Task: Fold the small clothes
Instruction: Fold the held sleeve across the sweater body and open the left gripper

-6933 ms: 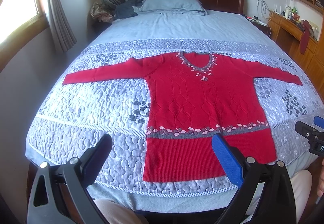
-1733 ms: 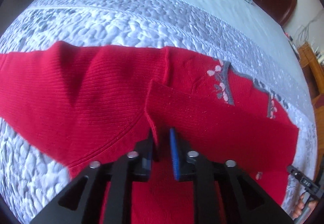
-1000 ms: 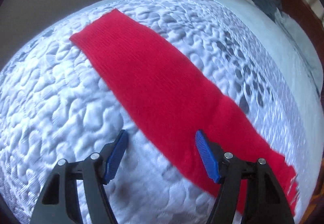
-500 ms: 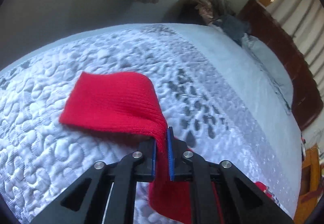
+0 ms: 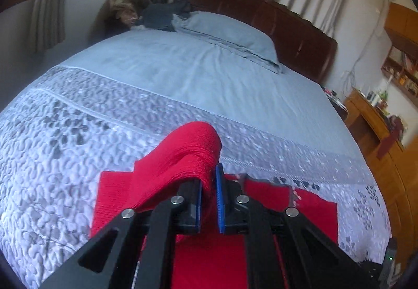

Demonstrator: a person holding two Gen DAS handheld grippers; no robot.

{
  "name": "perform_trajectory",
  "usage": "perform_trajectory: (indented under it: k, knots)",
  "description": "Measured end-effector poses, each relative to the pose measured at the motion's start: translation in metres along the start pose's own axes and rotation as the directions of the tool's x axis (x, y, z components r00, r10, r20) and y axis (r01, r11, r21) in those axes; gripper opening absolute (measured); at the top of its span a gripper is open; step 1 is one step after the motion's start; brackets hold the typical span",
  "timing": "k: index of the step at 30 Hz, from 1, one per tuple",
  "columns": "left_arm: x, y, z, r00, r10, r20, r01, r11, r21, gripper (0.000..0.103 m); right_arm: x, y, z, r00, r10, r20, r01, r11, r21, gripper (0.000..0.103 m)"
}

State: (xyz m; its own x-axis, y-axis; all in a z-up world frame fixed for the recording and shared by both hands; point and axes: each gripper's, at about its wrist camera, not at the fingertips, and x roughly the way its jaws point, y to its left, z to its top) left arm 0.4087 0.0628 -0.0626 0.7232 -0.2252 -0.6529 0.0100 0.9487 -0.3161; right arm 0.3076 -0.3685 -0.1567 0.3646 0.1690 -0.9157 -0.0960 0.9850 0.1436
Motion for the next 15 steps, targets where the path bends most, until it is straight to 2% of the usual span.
perform_trajectory:
  k: [3,6,11,14,15]
  knots:
    - [0.022,-0.048,-0.018,0.998,-0.035,-0.047,0.037,0.998,0.058,0.009,-0.004,-0.002,-0.004,1.000,0.008,0.010,-0.008,1.000,0.000,0.050]
    - [0.051,-0.081,-0.043,0.992,-0.059,-0.114,0.068,0.995,0.075,0.009,-0.006,-0.005,-0.011,1.000,0.016,0.010,-0.017,1.000,0.003,0.050]
    - [0.089,-0.112,-0.082,0.977,-0.035,-0.208,0.063,0.990,0.129,0.010,-0.005,-0.011,-0.018,1.000,0.020,0.004,-0.020,1.000,0.018,0.050]
    - [0.116,-0.112,-0.107,0.947,-0.006,-0.322,0.053,0.989,0.136,0.012,0.000,-0.013,-0.020,1.000,0.024,-0.014,-0.024,0.999,0.034,0.051]
    - [0.119,-0.109,-0.112,0.938,0.003,-0.346,0.047,0.990,0.136,0.016,0.002,-0.012,-0.021,0.999,0.031,-0.025,-0.030,0.999,0.037,0.052]
